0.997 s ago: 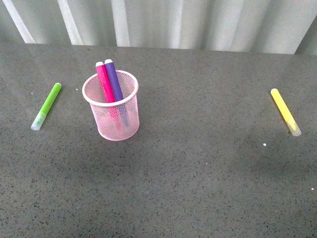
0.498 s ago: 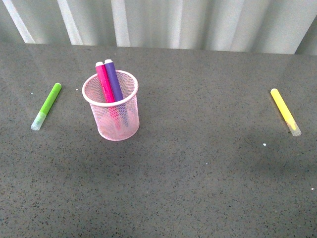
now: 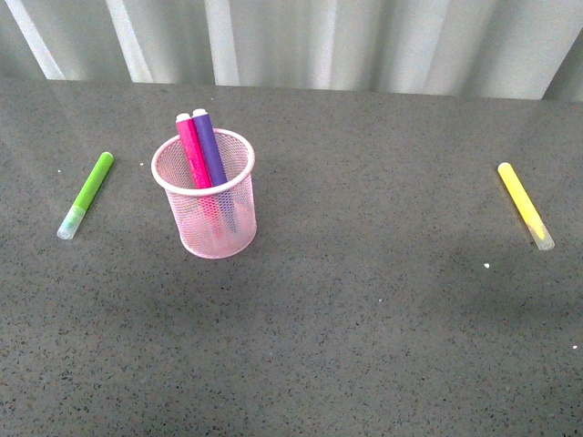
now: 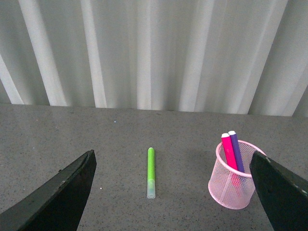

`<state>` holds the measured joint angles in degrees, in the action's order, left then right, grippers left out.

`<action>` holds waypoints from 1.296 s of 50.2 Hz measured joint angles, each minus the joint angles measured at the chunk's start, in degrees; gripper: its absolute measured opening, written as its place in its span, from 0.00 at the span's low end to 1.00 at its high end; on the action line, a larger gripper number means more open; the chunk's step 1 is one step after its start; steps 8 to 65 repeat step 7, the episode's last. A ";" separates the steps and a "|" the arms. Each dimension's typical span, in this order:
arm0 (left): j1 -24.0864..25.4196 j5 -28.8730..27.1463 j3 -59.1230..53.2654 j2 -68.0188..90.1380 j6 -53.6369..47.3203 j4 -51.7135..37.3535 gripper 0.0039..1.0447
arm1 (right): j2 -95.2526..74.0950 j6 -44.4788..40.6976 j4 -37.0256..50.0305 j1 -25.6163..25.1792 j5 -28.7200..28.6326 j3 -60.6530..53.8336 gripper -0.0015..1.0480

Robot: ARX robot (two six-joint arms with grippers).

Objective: Insert purple and pink pens into pink cup

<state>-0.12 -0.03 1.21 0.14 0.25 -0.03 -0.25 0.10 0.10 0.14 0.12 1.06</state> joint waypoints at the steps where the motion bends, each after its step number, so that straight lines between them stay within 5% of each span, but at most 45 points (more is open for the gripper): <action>1: 0.00 0.02 0.00 0.00 0.00 0.00 0.94 | 0.00 0.00 0.00 0.00 0.00 0.00 0.93; 65: 0.00 0.02 0.00 0.00 0.00 0.00 0.94 | 0.00 0.00 0.00 0.00 0.00 0.00 0.93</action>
